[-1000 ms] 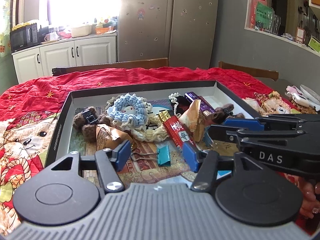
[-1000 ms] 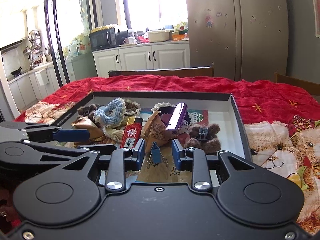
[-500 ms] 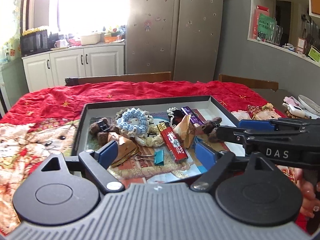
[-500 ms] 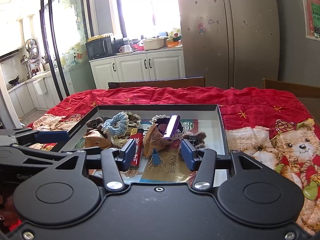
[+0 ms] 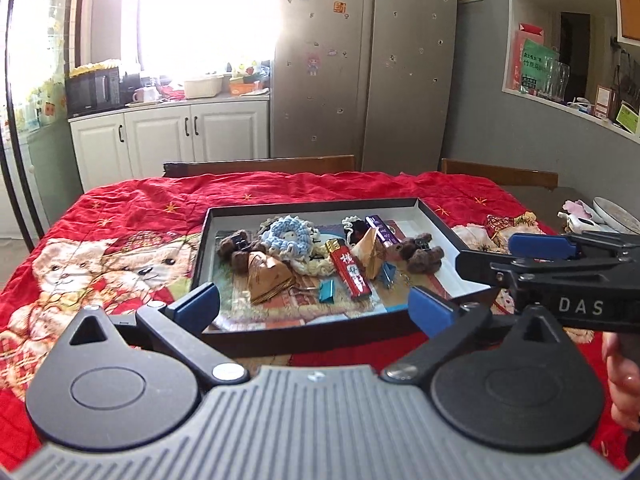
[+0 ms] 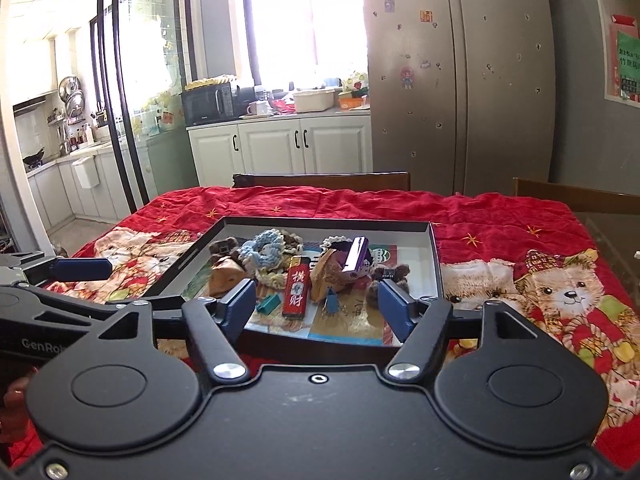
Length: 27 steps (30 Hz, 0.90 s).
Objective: Organize objects
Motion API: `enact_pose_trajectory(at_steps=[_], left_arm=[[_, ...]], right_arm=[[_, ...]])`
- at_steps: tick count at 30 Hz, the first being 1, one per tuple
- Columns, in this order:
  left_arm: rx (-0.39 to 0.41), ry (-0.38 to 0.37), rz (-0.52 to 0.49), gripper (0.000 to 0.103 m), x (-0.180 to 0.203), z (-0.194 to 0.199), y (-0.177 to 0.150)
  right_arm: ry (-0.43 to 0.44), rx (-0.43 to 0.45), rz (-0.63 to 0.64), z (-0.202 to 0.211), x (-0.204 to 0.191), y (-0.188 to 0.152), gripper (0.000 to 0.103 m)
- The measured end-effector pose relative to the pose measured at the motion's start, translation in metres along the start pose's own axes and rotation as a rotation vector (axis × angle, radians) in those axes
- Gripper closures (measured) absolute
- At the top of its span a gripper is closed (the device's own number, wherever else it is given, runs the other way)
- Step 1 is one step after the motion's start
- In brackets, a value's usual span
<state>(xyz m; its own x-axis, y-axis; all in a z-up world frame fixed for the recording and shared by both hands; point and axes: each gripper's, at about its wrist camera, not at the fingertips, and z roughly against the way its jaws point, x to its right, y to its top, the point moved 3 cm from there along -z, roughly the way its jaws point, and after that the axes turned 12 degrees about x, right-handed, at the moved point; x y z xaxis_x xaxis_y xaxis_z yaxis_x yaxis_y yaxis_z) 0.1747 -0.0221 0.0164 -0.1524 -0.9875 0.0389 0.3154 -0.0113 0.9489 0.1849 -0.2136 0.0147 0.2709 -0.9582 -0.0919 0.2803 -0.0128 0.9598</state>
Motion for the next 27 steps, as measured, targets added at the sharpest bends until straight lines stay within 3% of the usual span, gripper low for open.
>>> enact_pose_trajectory(at_steps=[4,8,17,27], left_arm=[[-0.004,0.01,0.005,0.0,-0.001,0.016,-0.001],[-0.015,0.042,0.005,0.0,-0.003,0.029,-0.005],[-0.036,0.063,0.003,0.0,0.0,0.064,-0.023],[-0.063,0.074,0.002,0.0,0.004,0.096,-0.045]], right_arm=[[-0.002,-0.002,0.006,0.019,-0.003,0.001,0.03],[0.018,0.001,0.0,0.038,-0.008,0.001,0.018],[0.027,0.038,0.081,0.092,-0.036,-0.004,0.016],[-0.013,-0.021,0.043,0.122,-0.035,-0.036,0.012]])
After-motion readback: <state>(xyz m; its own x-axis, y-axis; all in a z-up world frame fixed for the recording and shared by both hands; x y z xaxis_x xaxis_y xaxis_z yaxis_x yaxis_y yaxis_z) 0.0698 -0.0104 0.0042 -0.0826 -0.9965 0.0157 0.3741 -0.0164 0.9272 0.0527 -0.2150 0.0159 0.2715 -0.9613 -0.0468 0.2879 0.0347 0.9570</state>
